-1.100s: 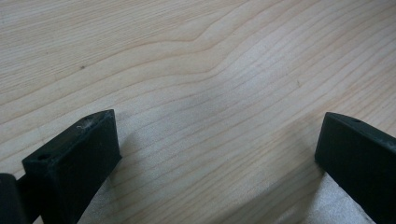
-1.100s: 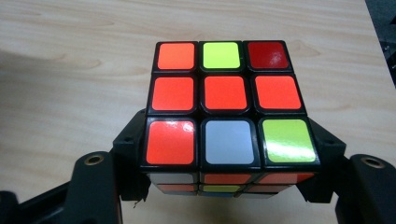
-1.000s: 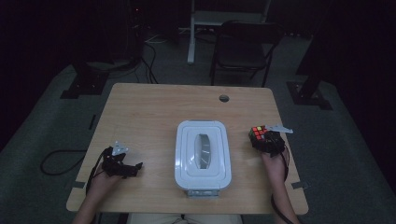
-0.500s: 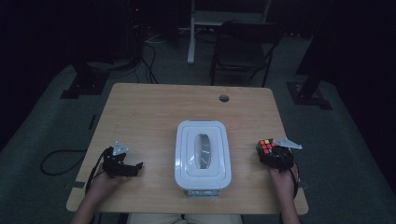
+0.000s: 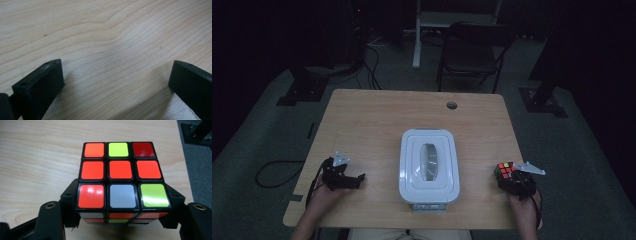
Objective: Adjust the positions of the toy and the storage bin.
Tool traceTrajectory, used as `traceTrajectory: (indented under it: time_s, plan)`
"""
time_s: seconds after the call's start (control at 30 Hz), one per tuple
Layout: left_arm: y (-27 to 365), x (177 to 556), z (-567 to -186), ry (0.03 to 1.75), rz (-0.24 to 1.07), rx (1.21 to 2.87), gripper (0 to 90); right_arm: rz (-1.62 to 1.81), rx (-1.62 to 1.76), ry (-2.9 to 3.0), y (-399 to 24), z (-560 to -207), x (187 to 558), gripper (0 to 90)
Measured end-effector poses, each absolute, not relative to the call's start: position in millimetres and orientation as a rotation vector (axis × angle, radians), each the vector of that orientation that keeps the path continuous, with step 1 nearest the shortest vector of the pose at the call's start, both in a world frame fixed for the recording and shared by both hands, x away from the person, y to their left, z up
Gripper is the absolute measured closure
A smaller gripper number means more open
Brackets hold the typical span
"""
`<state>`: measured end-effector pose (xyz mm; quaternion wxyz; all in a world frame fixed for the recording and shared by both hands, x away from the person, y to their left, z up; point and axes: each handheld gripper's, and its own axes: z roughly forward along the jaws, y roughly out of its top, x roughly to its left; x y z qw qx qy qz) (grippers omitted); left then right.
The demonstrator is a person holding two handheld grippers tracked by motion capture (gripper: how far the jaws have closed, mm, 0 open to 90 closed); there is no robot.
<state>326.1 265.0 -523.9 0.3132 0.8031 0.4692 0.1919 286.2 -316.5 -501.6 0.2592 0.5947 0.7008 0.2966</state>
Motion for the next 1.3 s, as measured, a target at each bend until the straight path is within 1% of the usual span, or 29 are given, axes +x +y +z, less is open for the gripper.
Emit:
traceTrajectory:
  time_s: [0.33,0.4,0.43,0.47,0.53,0.77,0.9,0.93,1.13,1.3]
  plan:
    - [264.8,325.4,-523.9,1.222,0.501,2.127,0.6,0.843,1.645,1.905,-322.0,-508.6,280.2,33.3]
    - [264.4,324.9,-523.9,1.206,0.494,2.133,0.6,0.867,1.651,1.898,-323.7,-507.8,280.3,28.1]
    - [264.4,324.9,-523.9,1.206,0.494,2.133,0.6,0.867,1.651,1.898,-323.7,-507.8,280.3,28.1]
    - [264.2,324.7,-524.0,1.202,0.494,2.134,0.6,0.877,1.653,1.887,-324.7,-505.0,280.3,24.4]
    - [264.1,324.7,-524.0,1.203,0.493,2.134,0.6,0.886,1.646,1.878,-324.6,-501.6,280.4,21.0]
    - [264.2,324.7,-524.0,1.203,0.492,2.134,0.6,0.931,1.598,1.854,-322.7,-487.2,284.4,18.5]
    - [264.2,324.7,-524.0,1.203,0.492,2.134,0.6,0.97,1.572,1.84,-320.0,-475.5,289.3,15.8]
    - [264.2,324.7,-524.0,1.203,0.492,2.133,0.6,0.987,1.564,1.843,-319.7,-472.6,291.2,13.6]
    - [264.7,324.7,-524.0,1.197,0.489,2.136,0.6,1.075,1.523,1.836,-311.7,-456.6,302.2,12.3]
    - [264.9,324.7,-524.0,1.195,0.488,2.136,0.6,1.046,1.469,1.893,-291.8,-453.1,315.8,13.1]
